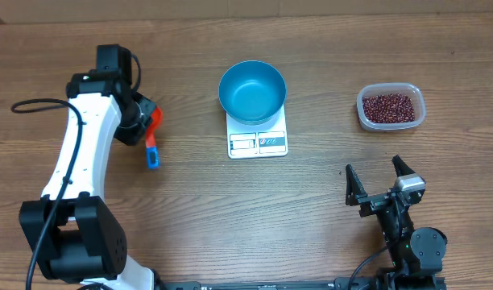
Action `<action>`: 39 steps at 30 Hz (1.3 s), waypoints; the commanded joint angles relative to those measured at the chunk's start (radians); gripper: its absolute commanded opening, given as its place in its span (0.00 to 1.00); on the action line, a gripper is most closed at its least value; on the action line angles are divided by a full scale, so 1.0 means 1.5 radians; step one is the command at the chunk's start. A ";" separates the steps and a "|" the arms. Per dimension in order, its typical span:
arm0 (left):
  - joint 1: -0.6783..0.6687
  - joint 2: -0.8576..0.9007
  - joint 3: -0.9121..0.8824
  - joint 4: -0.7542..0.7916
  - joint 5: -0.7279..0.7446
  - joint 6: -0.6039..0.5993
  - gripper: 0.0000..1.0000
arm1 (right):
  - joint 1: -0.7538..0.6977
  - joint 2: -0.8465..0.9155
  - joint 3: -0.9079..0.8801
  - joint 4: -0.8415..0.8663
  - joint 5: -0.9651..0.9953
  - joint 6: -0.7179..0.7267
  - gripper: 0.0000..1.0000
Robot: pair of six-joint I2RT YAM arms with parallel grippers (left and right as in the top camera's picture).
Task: Scoop item into bowl and weigh 150g on scale
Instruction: 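Lift the red scoop with the left gripper toward the scale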
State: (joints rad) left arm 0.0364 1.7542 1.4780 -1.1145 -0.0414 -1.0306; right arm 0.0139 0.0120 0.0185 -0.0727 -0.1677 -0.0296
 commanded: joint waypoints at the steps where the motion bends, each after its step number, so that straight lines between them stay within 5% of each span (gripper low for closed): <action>1: -0.015 -0.017 0.007 -0.031 0.010 -0.191 0.04 | 0.003 -0.006 -0.007 0.002 0.007 0.002 1.00; 14: -0.038 -0.017 0.007 -0.137 0.203 -0.470 0.04 | 0.003 -0.006 -0.007 0.002 0.007 0.002 1.00; 33: -0.130 -0.017 0.007 -0.126 0.213 -0.567 0.04 | 0.003 -0.006 -0.007 0.002 0.007 0.002 1.00; 39: -0.184 -0.017 0.007 -0.129 0.215 -0.659 0.04 | 0.003 -0.006 -0.007 0.002 0.007 0.002 1.00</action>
State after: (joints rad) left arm -0.2073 1.7542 1.4780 -1.3052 0.2848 -1.9038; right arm 0.0139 0.0120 0.0185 -0.0727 -0.1677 -0.0292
